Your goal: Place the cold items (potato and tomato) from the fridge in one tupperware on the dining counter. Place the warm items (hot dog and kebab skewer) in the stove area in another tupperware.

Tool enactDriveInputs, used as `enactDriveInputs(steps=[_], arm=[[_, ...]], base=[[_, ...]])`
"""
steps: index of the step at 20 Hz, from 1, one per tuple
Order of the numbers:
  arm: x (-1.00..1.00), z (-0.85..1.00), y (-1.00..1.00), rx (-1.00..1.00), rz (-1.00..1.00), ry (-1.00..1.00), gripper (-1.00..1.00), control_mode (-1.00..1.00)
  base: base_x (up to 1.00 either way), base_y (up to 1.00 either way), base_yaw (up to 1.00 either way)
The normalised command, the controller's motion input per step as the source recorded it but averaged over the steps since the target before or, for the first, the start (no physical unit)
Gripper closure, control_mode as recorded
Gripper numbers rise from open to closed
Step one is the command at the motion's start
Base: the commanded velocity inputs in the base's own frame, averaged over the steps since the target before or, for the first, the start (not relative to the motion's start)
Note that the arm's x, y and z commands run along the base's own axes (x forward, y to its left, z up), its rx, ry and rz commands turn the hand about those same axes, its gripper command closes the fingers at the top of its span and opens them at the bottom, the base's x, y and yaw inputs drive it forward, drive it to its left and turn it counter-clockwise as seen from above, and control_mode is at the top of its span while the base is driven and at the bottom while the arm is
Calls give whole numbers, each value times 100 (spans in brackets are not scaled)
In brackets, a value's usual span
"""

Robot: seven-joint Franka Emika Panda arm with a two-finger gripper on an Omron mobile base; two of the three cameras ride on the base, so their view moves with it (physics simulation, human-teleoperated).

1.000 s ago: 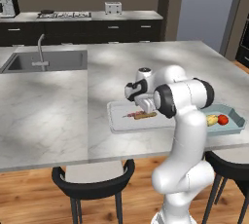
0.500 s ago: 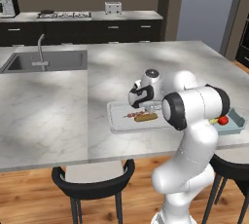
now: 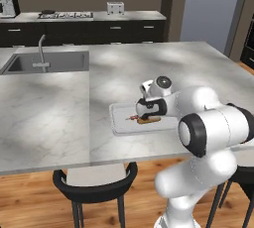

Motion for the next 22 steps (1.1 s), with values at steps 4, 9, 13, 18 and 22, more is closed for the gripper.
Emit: enactDriveInputs(steps=[4, 9, 13, 18, 22], arm=[[-28, 59, 0, 0, 1, 0, -100, -100], [-30, 61, 0, 0, 3, 0, -100, -100], [-39, 59, 0, 0, 4, 0, -100, -100], [-54, 52, 0, 0, 3, 0, -100, -100], [-67, 50, 0, 0, 0, -1, -100, -100]], base=[[0, 0, 0], [0, 0, 0], [0, 0, 0], [0, 0, 0], [0, 0, 0]])
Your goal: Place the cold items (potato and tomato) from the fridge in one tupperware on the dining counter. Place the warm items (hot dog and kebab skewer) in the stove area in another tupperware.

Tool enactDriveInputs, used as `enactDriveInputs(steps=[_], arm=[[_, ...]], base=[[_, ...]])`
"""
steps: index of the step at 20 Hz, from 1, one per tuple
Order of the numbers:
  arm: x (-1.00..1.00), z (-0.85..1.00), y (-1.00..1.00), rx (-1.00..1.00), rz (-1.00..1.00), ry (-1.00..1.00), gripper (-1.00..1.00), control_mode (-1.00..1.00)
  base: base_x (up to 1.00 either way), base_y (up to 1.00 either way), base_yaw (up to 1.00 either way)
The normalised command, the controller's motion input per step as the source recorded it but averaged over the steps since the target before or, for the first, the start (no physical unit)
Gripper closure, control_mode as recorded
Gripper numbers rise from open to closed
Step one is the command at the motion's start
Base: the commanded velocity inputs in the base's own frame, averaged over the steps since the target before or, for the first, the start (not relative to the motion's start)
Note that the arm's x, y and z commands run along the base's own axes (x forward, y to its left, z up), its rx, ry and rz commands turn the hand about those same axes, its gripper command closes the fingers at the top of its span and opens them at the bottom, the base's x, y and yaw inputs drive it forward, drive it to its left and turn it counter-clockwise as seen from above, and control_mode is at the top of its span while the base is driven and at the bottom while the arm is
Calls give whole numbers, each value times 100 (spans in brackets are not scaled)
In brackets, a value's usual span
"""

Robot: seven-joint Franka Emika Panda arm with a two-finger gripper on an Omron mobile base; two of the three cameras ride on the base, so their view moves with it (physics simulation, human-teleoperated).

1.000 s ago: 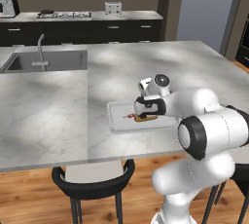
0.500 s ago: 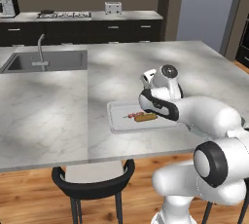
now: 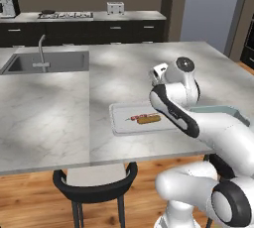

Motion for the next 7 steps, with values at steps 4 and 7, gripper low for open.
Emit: enactDriveInputs(steps=[4, 7], arm=[[-72, 51, 0, 0, 0, -1, -100, -100], [-76, 48, 0, 0, 0, -5, -100, -100]], base=[[0, 0, 0], [0, 0, 0]])
